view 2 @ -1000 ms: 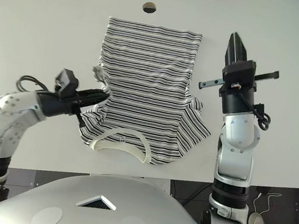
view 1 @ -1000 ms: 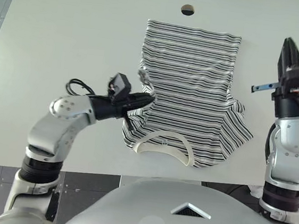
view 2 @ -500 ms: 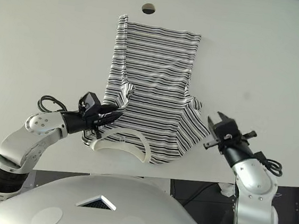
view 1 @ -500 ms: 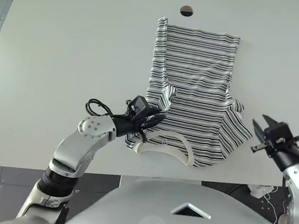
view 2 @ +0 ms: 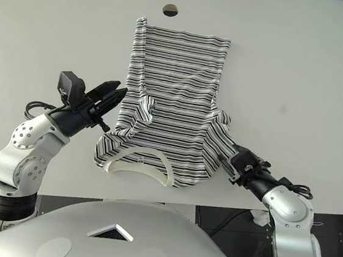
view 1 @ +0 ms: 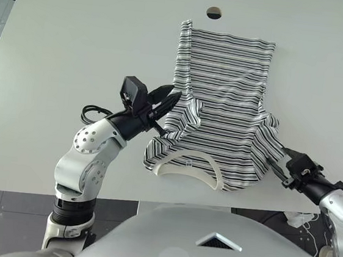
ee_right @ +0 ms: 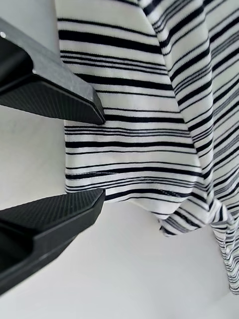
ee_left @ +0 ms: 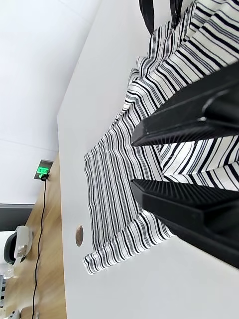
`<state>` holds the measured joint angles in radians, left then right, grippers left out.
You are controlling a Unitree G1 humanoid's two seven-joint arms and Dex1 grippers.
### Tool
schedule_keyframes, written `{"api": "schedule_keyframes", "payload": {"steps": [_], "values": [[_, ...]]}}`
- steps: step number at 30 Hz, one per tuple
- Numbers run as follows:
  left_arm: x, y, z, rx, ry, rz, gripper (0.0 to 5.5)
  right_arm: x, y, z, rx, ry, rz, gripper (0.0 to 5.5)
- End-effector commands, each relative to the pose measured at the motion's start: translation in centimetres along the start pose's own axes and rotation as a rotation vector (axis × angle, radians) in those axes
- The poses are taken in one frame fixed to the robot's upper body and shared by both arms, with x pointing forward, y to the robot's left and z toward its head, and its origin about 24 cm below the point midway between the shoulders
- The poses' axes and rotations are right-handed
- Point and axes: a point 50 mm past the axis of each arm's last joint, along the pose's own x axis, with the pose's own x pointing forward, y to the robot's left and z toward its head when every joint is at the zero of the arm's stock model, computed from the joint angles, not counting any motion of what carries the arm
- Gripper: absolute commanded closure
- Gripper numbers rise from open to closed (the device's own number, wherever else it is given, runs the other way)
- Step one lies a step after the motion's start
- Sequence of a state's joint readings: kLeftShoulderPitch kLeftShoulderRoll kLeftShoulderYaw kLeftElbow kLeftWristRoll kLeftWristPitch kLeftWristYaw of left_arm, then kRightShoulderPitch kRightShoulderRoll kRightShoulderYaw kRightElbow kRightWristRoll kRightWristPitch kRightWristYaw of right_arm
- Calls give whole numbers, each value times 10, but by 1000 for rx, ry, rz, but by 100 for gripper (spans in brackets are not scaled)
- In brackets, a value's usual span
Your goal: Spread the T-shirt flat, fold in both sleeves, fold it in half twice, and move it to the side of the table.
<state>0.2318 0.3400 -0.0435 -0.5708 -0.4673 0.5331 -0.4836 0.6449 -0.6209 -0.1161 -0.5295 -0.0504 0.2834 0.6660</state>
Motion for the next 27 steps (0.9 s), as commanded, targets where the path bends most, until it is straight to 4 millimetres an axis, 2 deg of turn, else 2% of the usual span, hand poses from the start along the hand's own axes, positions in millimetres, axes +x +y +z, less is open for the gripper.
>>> {"api": "schedule_keyframes", "payload": {"steps": [1, 4, 8, 16, 21, 27], "values": [[-3, -5, 1, -2, -18, -3, 428, 2, 1, -16, 62, 80, 33, 312], [-5, -6, 0, -3, -16, -3, 428, 2, 9, -23, 83, 115, 109, 312], [-7, -7, 0, -3, -21, 3, 428, 1, 17, -30, 146, 139, 195, 391], [-9, -11, 3, -14, -51, 20, 428, 3, 8, -36, 358, 153, 240, 538], [-10, -11, 3, -15, -59, 29, 428, 9, -2, -37, 379, 136, 189, 538], [-11, -9, 3, -16, -61, 40, 428, 10, -12, 0, 415, -84, 162, 538]]}}
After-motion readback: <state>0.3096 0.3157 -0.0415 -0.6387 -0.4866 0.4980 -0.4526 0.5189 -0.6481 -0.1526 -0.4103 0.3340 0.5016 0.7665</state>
